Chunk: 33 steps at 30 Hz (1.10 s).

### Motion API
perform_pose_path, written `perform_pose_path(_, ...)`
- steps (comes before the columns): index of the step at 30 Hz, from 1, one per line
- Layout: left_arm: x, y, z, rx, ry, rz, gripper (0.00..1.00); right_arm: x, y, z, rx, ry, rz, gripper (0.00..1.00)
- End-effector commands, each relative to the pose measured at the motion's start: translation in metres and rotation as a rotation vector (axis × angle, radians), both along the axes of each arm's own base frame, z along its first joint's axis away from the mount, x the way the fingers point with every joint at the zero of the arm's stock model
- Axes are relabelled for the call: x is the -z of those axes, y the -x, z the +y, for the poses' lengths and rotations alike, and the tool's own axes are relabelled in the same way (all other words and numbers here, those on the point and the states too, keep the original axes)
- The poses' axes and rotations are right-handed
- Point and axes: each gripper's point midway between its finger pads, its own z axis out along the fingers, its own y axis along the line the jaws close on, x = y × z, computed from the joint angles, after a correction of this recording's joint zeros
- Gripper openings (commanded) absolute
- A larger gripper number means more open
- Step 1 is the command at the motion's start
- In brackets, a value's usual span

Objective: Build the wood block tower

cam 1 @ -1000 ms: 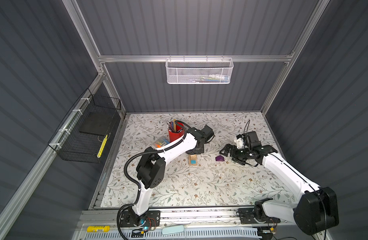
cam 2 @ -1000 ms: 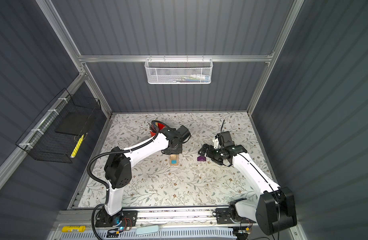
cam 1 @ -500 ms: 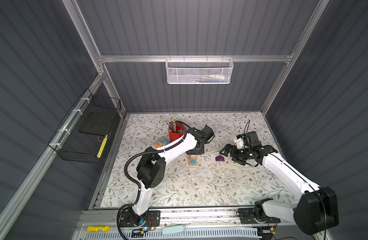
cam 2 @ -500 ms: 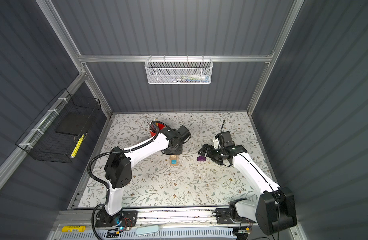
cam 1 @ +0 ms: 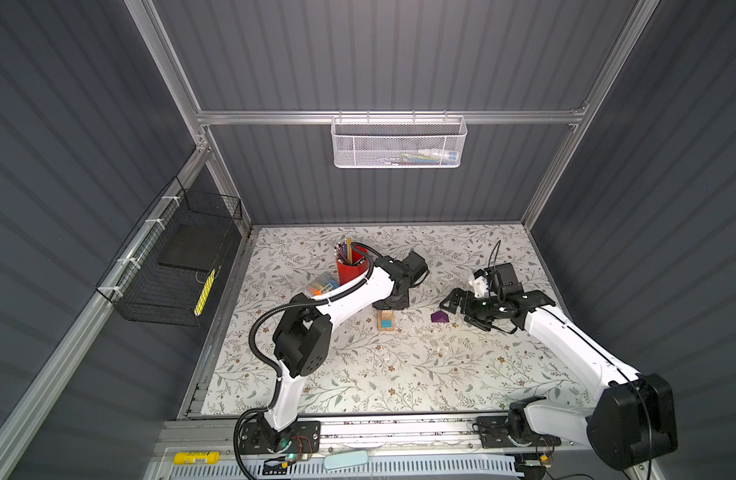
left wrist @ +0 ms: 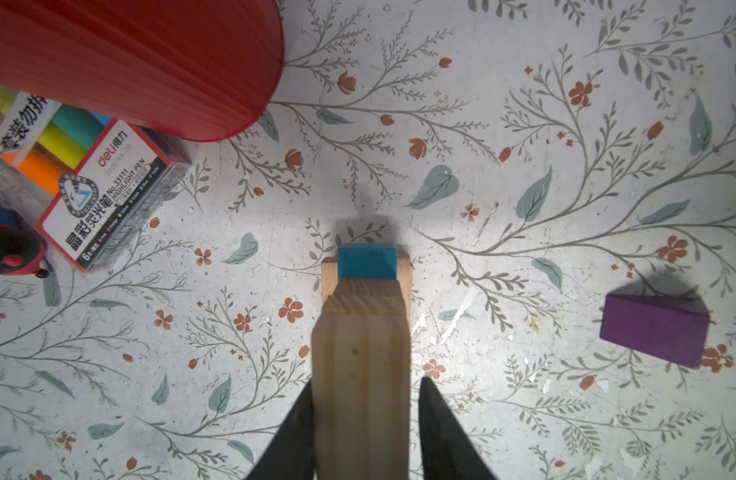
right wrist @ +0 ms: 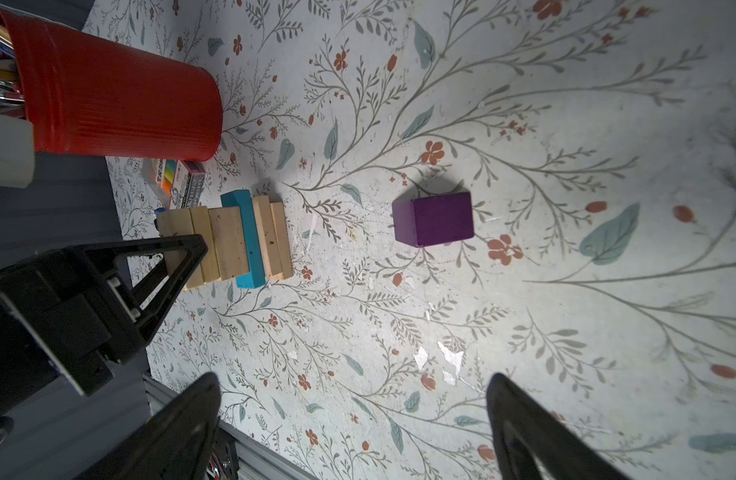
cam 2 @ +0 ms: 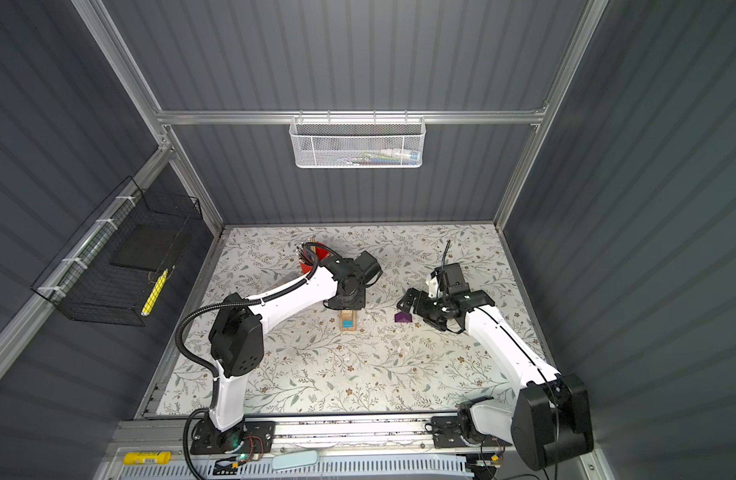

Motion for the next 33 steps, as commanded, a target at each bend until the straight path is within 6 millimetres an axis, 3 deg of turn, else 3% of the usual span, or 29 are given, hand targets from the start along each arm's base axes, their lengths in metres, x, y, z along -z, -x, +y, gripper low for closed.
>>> perform_pose_path(1,0.013,0.002,0.004,0.013,-0.024,0.033,0.39,0.004,0.002,-0.001,0.005,-0.004,0.019,0.99)
perform_pose_path(19,0.011,0.005,0.006,0.054,-0.029,0.036,0.34,0.005,0.002,-0.002,0.006,0.0,0.021,0.99)
perform_pose_path(24,0.008,0.003,0.006,0.051,-0.026,0.026,0.43,0.004,0.0,-0.003,0.003,0.01,0.013,0.99)
perform_pose_path(33,-0.029,-0.002,0.009,0.034,0.02,-0.054,0.61,-0.003,-0.017,-0.007,-0.029,0.077,-0.035,0.99)
